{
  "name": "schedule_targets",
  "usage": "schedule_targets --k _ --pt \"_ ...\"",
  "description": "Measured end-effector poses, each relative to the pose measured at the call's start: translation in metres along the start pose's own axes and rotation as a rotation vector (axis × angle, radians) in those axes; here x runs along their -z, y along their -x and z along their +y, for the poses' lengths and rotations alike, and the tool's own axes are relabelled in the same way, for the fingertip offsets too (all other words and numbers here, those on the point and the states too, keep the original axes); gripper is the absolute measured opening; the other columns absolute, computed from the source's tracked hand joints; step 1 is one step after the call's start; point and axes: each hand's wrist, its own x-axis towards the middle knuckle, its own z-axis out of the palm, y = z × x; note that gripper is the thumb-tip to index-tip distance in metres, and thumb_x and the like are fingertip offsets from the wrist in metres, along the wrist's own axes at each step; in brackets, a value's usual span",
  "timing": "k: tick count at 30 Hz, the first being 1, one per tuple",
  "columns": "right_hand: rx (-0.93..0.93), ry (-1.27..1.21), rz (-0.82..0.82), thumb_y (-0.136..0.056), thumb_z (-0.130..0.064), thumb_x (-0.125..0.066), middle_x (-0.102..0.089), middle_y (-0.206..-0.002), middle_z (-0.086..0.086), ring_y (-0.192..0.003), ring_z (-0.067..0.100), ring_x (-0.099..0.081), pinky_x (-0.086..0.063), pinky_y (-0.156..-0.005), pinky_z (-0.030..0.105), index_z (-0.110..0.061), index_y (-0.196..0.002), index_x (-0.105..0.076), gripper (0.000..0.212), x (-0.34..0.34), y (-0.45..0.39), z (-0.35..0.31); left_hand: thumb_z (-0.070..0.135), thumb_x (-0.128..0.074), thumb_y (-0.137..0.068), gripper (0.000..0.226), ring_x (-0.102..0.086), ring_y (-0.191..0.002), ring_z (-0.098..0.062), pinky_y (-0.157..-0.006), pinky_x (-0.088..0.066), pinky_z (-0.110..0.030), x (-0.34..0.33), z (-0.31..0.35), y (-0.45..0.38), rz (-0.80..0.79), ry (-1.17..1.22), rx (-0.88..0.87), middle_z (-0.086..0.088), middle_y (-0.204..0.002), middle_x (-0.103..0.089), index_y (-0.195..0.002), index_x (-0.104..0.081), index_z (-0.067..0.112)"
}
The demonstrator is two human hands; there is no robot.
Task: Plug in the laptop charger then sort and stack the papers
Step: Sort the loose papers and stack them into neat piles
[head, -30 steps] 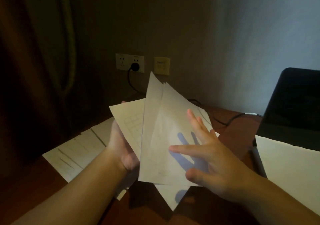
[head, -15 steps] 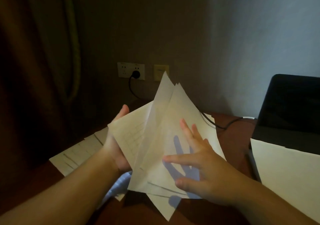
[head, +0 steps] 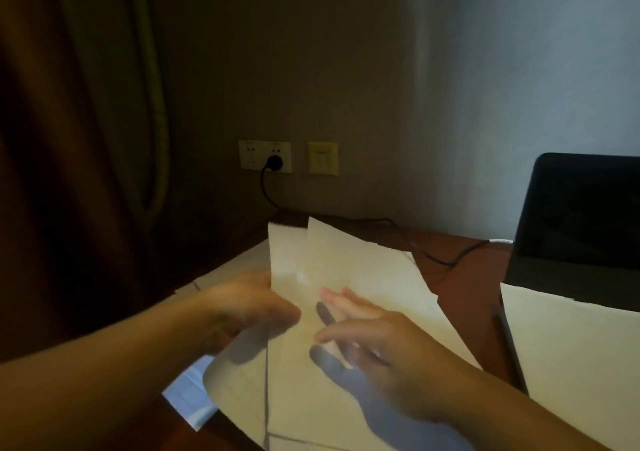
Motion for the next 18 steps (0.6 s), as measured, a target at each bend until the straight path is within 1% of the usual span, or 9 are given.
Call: schedule_targets --k 3,5,8,9,11,13,15,16,18 --pt "-0.108 0.058 0.310 -0.097 -0.005 -0.051 -0.015 -0.150 -0.039 -0.145 -0.010 -0.004 -0.020 -0.121 0.028 -0.054 -0.110 -0.060 0.051 0.008 0.000 0.007 0.011 -0.077 -0.078 0.034 -0.071 -0.095 -0.025 -0.089 -0.058 -0.047 0.001 -0.007 0.004 0.018 0.013 -0.058 -0.006 -0.102 -0.073 -0.108 -0.067 0.022" --pt "-0.246 0.070 0.562 -0.094 -0.014 -0.061 -0.018 -0.157 -0.023 -0.148 0.003 -0.015 -0.025 -0.115 0.025 -0.049 -0.121 -0.055 0.045 0.017 0.000 0.011 0.012 -0.077 -0.078 0.028 -0.072 -0.093 -0.024 -0.089 -0.058 -0.047 0.012 -0.005 0.008 0.000 0.037 -0.119 -0.006 -0.099 -0.074 -0.104 -0.069 0.018" --pt "-0.465 -0.161 0.832 -0.087 -0.015 -0.072 -0.035 -0.148 -0.008 -0.128 0.016 -0.043 -0.044 -0.096 0.029 -0.034 -0.145 -0.036 0.071 0.032 0.000 0.012 0.022 -0.079 -0.074 0.030 -0.072 -0.095 -0.027 -0.094 -0.054 -0.050 0.033 -0.001 0.013 -0.009 0.055 -0.220 -0.010 -0.098 -0.074 -0.101 -0.073 0.009" --pt "-0.521 -0.283 0.860 -0.086 -0.017 -0.074 -0.042 -0.138 -0.010 -0.115 0.013 -0.048 -0.046 -0.086 0.027 -0.031 -0.148 -0.029 0.078 0.036 0.000 0.010 0.025 -0.080 -0.074 0.034 -0.072 -0.096 -0.027 -0.094 -0.054 -0.050 0.038 0.000 0.015 -0.005 0.067 -0.238 -0.011 -0.099 -0.074 -0.102 -0.072 0.008" --pt "-0.588 -0.557 0.829 -0.088 -0.019 -0.074 -0.048 -0.125 -0.015 -0.101 0.009 -0.051 -0.043 -0.082 0.028 -0.028 -0.149 -0.030 0.076 0.043 0.000 0.011 0.026 -0.079 -0.077 0.033 -0.073 -0.092 -0.026 -0.090 -0.055 -0.047 0.043 0.002 0.017 0.017 0.097 -0.266 -0.011 -0.098 -0.074 -0.104 -0.070 0.009" --pt "-0.569 -0.786 0.744 -0.092 -0.017 -0.067 -0.063 -0.121 -0.012 -0.095 0.009 -0.059 -0.045 -0.078 0.028 -0.025 -0.131 -0.052 0.042 0.048 0.000 0.012 0.023 -0.074 -0.079 0.028 -0.073 -0.086 -0.026 -0.082 -0.058 -0.043 0.043 0.003 0.019 0.042 0.157 -0.294 -0.010 -0.094 -0.074 -0.103 -0.069 0.010" --pt "-0.518 -0.834 0.693 -0.097 -0.015 -0.059 -0.073 -0.106 -0.009 -0.089 0.012 -0.067 -0.048 -0.069 0.024 -0.025 -0.110 -0.063 0.017 0.054 0.001 0.005 0.031 -0.082 -0.073 0.037 -0.073 -0.082 -0.027 -0.073 -0.059 -0.041 0.038 0.003 0.021 0.089 0.240 -0.331 -0.008 -0.090 -0.075 -0.102 -0.068 0.013" --pt "-0.481 -0.845 0.685 -0.098 -0.013 -0.056 -0.075 -0.095 -0.012 -0.083 0.012 -0.071 -0.050 -0.063 0.022 -0.025 -0.106 -0.064 0.016 0.057 0.002 -0.001 0.034 -0.087 -0.067 0.045 -0.073 -0.083 -0.028 -0.074 -0.059 -0.042 0.034 0.002 0.020 0.112 0.299 -0.342 -0.009 -0.091 -0.076 -0.102 -0.069 0.014" --pt "-0.410 -0.855 0.684 -0.099 -0.011 -0.054 -0.075 -0.079 -0.014 -0.072 0.006 -0.072 -0.052 -0.050 0.017 -0.023 -0.102 -0.064 0.017 0.066 0.005 -0.014 0.024 -0.082 -0.069 0.039 -0.073 -0.088 -0.029 -0.078 -0.056 -0.043 0.026 0.004 0.020 0.149 0.427 -0.370 -0.011 -0.096 -0.076 -0.104 -0.069 0.013"
